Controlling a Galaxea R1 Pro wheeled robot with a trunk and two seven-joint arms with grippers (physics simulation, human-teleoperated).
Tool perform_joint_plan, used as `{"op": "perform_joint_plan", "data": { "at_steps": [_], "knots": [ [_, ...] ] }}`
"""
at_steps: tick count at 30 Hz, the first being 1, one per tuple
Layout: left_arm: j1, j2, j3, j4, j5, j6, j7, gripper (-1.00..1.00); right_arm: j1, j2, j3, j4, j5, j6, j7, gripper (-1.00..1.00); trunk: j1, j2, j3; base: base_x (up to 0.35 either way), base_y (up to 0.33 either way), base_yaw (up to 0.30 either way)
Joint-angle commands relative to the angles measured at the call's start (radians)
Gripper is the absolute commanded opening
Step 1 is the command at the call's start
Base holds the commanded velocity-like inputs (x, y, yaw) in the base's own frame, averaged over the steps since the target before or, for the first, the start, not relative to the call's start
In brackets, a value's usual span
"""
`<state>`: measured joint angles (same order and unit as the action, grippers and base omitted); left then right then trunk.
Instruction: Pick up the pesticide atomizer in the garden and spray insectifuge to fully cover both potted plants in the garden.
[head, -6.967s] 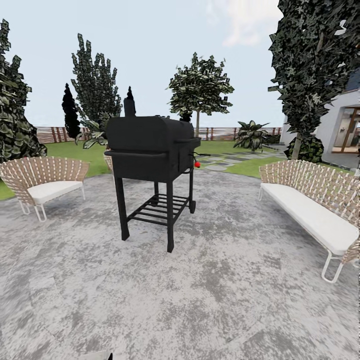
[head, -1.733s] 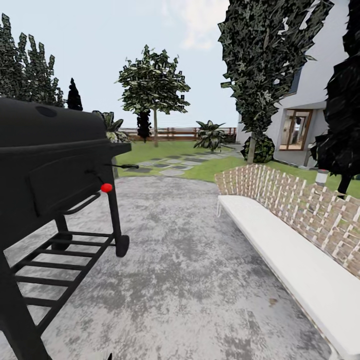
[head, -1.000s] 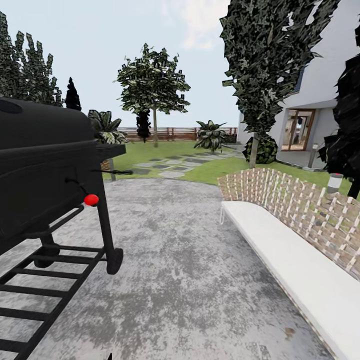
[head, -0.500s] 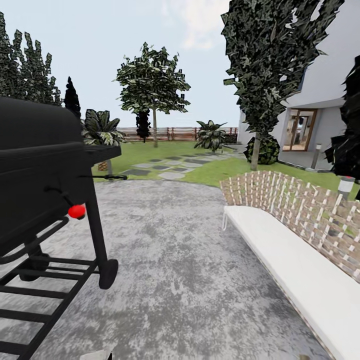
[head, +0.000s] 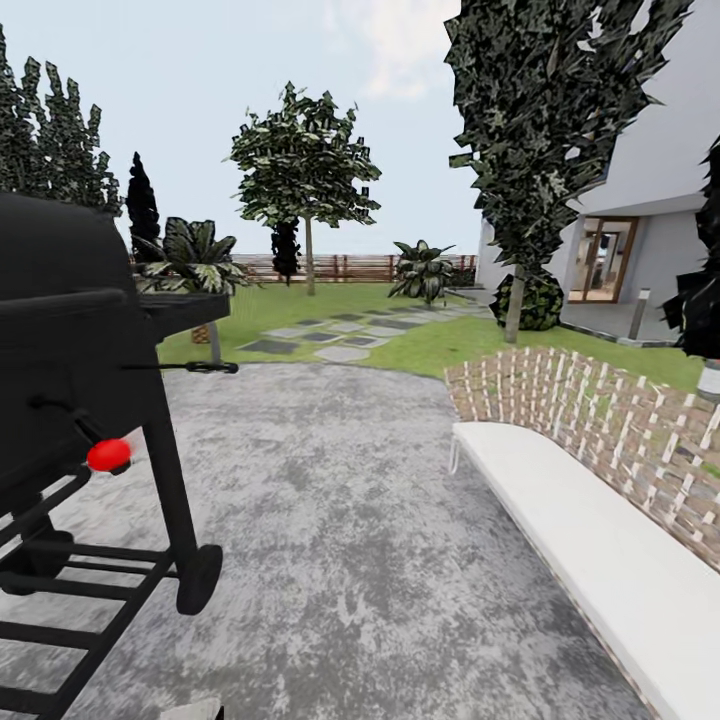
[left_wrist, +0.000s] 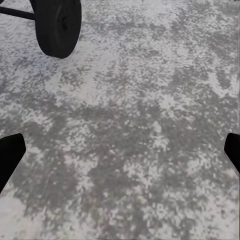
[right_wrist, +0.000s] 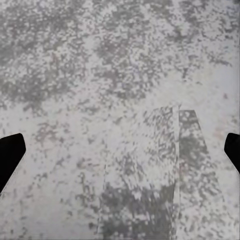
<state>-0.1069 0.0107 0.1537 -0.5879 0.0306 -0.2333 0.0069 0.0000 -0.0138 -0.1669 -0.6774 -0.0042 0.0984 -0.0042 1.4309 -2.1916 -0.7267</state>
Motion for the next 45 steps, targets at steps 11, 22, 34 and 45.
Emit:
{"op": "perform_joint_plan", "data": {
  "at_steps": [11,22,34,45],
  "knots": [
    [0.000,0.000,0.000,0.000,0.003,-0.003,0.001,1.00,0.000,0.000,0.000,-0.002,0.000,0.006,0.000,1.00,0.000,0.000,-0.001,0.338,-0.107,0.000],
    [0.000,0.000,0.000,0.000,0.003,-0.003,0.001,1.00,0.000,0.000,0.000,-0.002,0.000,0.006,0.000,1.00,0.000,0.000,-0.001,0.338,-0.109,0.000],
    [0.000,0.000,0.000,0.000,0.003,-0.003,0.001,1.00,0.000,0.000,0.000,-0.002,0.000,0.006,0.000,1.00,0.000,0.000,-0.001,0.338,-0.105,0.000],
    [0.000,0.000,0.000,0.000,0.003,-0.003,0.001,1.00,0.000,0.000,0.000,-0.002,0.000,0.006,0.000,1.00,0.000,0.000,-0.001,0.338,-0.012,0.000]
  ]
}}
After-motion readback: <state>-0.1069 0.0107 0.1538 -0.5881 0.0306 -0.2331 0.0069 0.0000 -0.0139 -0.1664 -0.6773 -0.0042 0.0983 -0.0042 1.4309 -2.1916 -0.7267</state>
